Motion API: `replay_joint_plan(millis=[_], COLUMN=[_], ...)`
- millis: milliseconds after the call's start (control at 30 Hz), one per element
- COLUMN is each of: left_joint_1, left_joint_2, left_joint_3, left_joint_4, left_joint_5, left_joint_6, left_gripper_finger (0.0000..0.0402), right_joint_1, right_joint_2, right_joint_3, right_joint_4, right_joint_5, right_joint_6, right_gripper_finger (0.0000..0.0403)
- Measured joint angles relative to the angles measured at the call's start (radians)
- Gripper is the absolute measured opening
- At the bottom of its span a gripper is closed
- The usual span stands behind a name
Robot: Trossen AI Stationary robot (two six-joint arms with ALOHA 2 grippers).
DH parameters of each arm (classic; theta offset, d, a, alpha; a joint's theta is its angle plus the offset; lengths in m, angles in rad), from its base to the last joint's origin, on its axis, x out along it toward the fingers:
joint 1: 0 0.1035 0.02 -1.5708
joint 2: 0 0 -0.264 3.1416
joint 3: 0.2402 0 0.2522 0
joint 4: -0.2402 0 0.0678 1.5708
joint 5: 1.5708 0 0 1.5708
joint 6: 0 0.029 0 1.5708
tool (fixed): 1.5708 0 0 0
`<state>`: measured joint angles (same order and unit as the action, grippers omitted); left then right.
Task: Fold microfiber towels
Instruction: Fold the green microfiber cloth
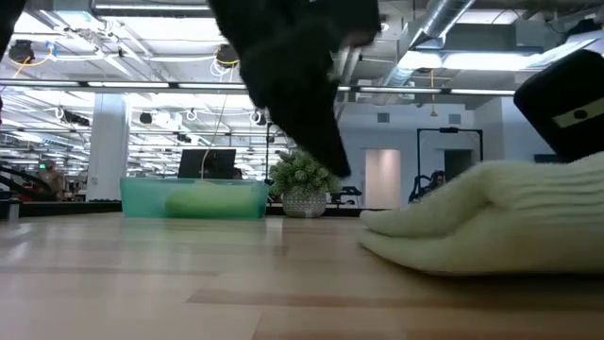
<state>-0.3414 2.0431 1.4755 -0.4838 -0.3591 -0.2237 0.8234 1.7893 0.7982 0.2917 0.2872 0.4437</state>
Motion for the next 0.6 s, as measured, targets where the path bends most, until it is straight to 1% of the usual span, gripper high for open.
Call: replay_joint_plan(millis=[67, 167, 200, 300, 367, 500, 600], left_joint_1=[-0.014, -0.03, -0.032, -0.032, -0.032, -0.035, -0.039], left_joint_2=[-0.025, -0.041, -0.037, 0.012, 0.054, 0.122, 0.139], left_joint_3=[0.0, 0.001, 0.001, -0.007, -0.014, -0.021, -0.019], left_joint_4=[0.021, 0.109, 0.137, 0.222, 0.256, 0.291, 0.295], left_joint_5=[-0.036, -0.062, -0.048, 0.058, 0.111, 0.182, 0.212], left_joint_6=[0.004, 0.068, 0.097, 0.164, 0.187, 0.228, 0.247], left_gripper_finger=[0.0041, 0.0041, 0.0041, 0.0041, 0.0041, 0.0041, 0.0041], right_joint_1=[0.0, 0.0, 0.0, 0.0, 0.0, 0.0, 0.0], right_joint_2=[0.0, -0.001, -0.001, -0.001, -0.001, -0.021, -0.066], right_joint_3=[0.0, 0.0, 0.0, 0.0, 0.0, 0.0, 0.0], right_joint_4=[0.027, 0.049, 0.05, 0.054, 0.054, 0.053, 0.044], right_joint_5=[-0.035, -0.051, -0.054, -0.055, -0.055, -0.055, -0.053], right_joint_6=[0.002, -0.003, -0.003, -0.003, -0.001, 0.018, 0.027], right_gripper_finger=[0.0026, 0.0017, 0.0014, 0.0014, 0.0019, 0.0024, 0.0016])
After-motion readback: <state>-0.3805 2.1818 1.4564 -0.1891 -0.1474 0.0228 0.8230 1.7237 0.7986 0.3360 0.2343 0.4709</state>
